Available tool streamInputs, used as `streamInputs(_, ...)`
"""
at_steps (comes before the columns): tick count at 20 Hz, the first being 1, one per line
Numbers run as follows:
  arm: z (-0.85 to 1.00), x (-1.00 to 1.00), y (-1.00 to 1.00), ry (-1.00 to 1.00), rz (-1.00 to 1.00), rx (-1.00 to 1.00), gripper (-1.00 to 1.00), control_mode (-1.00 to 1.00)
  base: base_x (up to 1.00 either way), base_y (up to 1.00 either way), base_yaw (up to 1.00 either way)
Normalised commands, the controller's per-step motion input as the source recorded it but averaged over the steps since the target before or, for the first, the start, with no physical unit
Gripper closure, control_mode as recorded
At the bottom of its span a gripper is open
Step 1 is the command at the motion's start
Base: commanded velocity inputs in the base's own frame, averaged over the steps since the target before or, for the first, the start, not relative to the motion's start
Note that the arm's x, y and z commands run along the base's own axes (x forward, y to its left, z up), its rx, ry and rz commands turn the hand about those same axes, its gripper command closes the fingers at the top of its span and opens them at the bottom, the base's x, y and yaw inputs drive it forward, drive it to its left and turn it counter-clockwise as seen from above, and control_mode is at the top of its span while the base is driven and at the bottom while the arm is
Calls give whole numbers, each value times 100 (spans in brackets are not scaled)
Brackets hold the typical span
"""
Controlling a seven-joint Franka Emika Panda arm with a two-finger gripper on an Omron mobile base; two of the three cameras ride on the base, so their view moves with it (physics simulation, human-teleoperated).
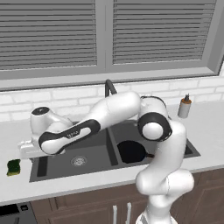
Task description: Pick the pan and sponge and place them into the sink. Then turn on the water.
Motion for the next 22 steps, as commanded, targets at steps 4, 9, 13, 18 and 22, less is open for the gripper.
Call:
streamInputs(4, 0, 20, 55, 0, -6, -2, -100, -100, 0, 0, 0)
streamInputs(9, 0, 10, 37, -3, -4, 0, -100, -100, 0, 0, 0)
streamInputs(13, 2, 0, 6, 0, 0, 0, -100, -100, 0, 0, 0)
streamInputs(18, 0, 7, 15, 0, 0, 0, -100, -100, 0, 0, 0)
streamInputs(22, -5, 17, 28, 0, 0, 0, -100, -100, 0, 0, 0)
